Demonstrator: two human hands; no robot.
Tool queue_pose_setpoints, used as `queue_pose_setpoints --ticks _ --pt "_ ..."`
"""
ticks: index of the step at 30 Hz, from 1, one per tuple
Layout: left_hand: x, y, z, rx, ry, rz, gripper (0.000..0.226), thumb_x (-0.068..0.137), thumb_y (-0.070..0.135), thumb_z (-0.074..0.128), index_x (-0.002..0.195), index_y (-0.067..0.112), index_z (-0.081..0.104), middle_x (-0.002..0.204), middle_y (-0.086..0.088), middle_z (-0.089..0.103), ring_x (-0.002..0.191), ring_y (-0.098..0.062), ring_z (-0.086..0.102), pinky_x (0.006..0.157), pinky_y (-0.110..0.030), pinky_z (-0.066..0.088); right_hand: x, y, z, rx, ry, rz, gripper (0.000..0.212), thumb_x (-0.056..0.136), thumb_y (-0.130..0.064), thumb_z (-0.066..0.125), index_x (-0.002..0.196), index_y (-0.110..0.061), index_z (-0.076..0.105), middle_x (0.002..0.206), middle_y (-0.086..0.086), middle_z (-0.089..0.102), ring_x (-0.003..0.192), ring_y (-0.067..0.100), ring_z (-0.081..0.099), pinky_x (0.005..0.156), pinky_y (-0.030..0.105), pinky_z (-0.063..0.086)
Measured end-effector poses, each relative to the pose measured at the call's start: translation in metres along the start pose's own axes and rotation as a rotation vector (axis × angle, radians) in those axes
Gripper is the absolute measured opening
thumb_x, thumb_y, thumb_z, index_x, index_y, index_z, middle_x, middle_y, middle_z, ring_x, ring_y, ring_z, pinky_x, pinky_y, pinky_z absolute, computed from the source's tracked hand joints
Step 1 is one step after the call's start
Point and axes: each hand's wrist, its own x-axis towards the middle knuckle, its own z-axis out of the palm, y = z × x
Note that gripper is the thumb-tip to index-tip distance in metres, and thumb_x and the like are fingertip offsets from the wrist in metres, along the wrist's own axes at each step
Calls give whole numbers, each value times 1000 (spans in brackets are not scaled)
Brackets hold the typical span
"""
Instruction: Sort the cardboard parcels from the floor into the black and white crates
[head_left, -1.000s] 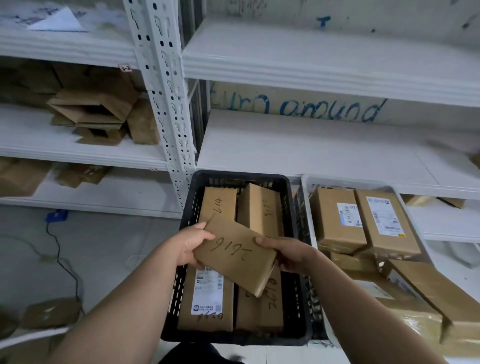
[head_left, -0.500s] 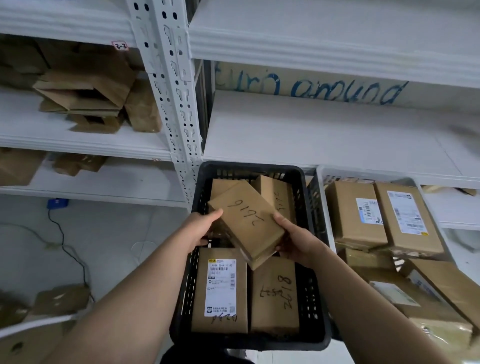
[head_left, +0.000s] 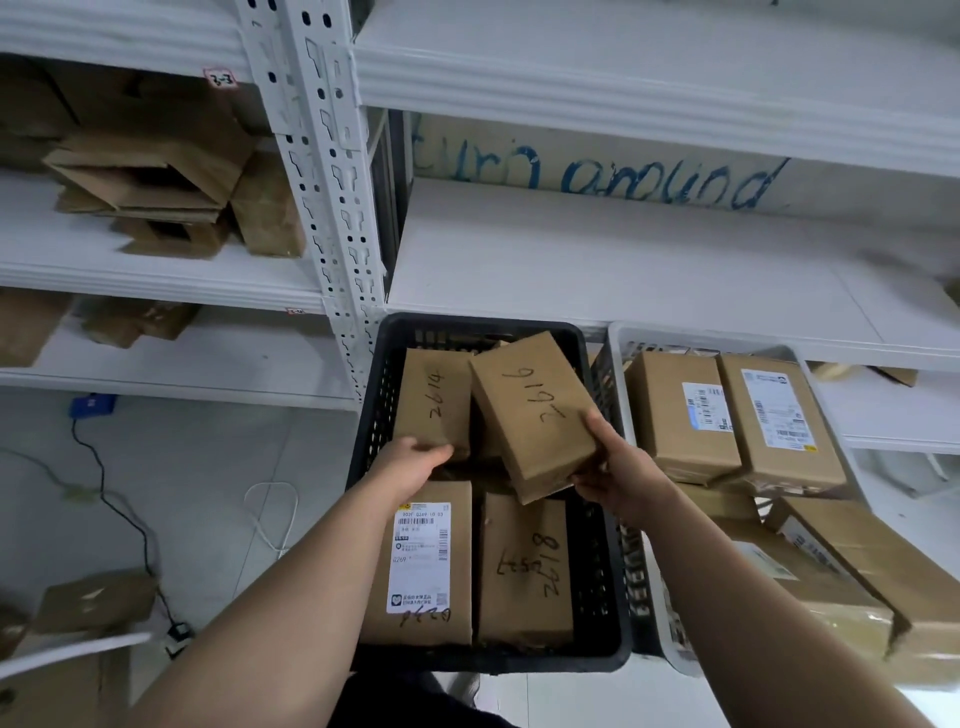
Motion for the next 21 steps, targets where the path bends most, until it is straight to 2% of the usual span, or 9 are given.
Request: queue_pose_setpoints --ticks 3,5,8,11,15,18,21 --pt "0 3 11 63 41 74 40 91 33 64 126 14 60 114 -6 66 97 -19 61 76 -28 48 -3 -3 -8 25 56 -23 59 82 -57 66 115 -9 53 104 12 58 93 28 60 91 42 55" --pt "0 3 18 118 80 86 35 90 27 64 122 13 63 113 -8 67 91 -19 60 74 -26 44 -6 -3 -12 15 73 -22 61 83 -57 66 117 -9 51 106 13 58 100 31 61 94 45 54" --pt "1 -4 25 303 73 4 34 85 30 67 114 14 66 109 -9 67 90 -23 64 74 -28 50 -10 -3 -14 -17 81 -26 61 83 -56 66 117 -9 50 106 12 58 103 32 61 93 45 54" --pt "-2 -21 33 565 34 -143 71 76 43 75 135 13 51 137 -15 47 119 -28 54 92 -33 50 -12 0 -13 -23 72 -24 61 83 -56 67 118 -9 49 108 12 57 105 33 61 93 46 54" --pt "-9 -44 49 657 -7 -230 112 68 56 78 152 11 20 155 -17 22 143 -33 25 110 -42 38 -12 7 -11 7 46 -5 59 84 -54 67 118 -9 49 107 11 56 110 35 59 95 48 53" --pt "-14 -52 58 665 54 -289 121 66 54 80 151 18 2 156 -23 -1 145 -41 10 111 -54 33 -13 11 -12 12 37 4 58 84 -54 66 118 -9 50 108 12 56 106 34 60 94 46 54" --pt "-14 -53 65 665 97 -293 114 65 52 81 144 25 4 152 -28 -4 143 -45 10 108 -60 33 -13 13 -15 6 33 11 55 85 -54 65 112 -9 52 108 13 56 98 31 60 84 40 57"
